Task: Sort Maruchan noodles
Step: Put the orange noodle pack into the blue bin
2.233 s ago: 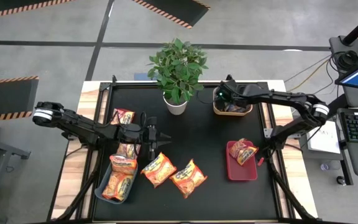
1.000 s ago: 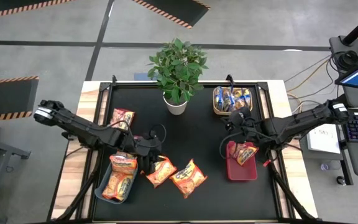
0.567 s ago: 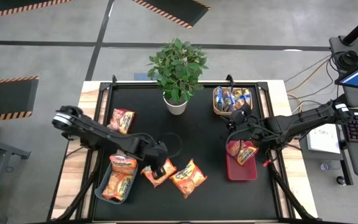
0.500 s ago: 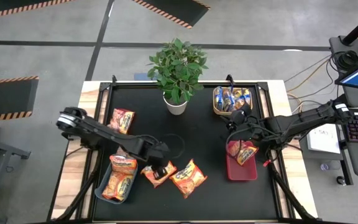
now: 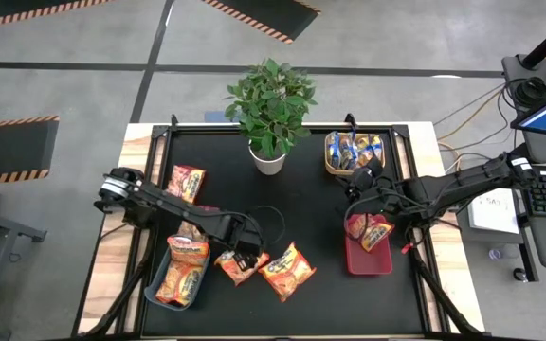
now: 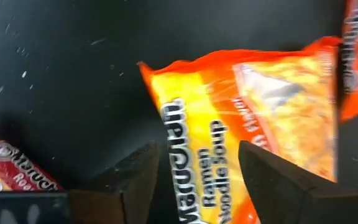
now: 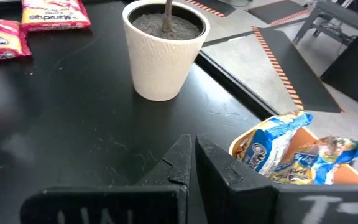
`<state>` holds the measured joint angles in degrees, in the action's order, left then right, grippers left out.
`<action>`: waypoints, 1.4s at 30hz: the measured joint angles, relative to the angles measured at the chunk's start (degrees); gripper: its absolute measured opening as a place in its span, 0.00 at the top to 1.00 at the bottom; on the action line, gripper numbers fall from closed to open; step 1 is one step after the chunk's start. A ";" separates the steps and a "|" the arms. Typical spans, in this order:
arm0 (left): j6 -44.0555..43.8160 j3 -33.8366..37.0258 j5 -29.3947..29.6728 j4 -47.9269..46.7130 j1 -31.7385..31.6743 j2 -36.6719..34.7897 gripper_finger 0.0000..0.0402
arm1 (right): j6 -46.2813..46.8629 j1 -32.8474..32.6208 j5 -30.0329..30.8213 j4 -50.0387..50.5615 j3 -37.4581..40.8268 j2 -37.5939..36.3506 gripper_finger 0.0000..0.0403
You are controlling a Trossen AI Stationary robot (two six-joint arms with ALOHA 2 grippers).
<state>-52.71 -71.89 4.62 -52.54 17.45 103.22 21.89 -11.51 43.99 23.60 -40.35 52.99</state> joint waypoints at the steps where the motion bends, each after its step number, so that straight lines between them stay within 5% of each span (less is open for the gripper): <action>1: -0.53 0.51 0.00 -0.02 -0.08 0.00 0.47 | 0.02 0.00 -0.57 -0.05 0.02 0.00 0.97; 17: 5.60 7.01 -2.67 9.57 -1.15 -1.16 0.46 | 1.48 0.02 -1.16 -0.35 0.35 3.06 0.97; 25: 7.61 7.05 -1.62 10.32 -1.11 -1.29 0.63 | 1.50 0.02 -1.14 -0.42 0.35 3.06 0.97; 33: 12.30 6.27 10.96 9.89 -1.46 -1.03 0.96 | 1.48 0.02 -1.10 -0.49 0.35 3.06 0.97; 38: 23.89 3.98 19.95 13.13 -1.71 -1.27 0.96 | 1.48 0.02 -0.92 -0.59 0.35 3.06 0.97; 42: 35.07 3.06 21.06 16.99 -1.63 -1.51 0.96 | 1.48 0.02 -0.92 -0.70 0.35 3.06 0.97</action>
<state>-17.64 -68.83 25.69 -35.55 15.81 101.71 23.38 -11.49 43.07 22.90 -40.01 56.05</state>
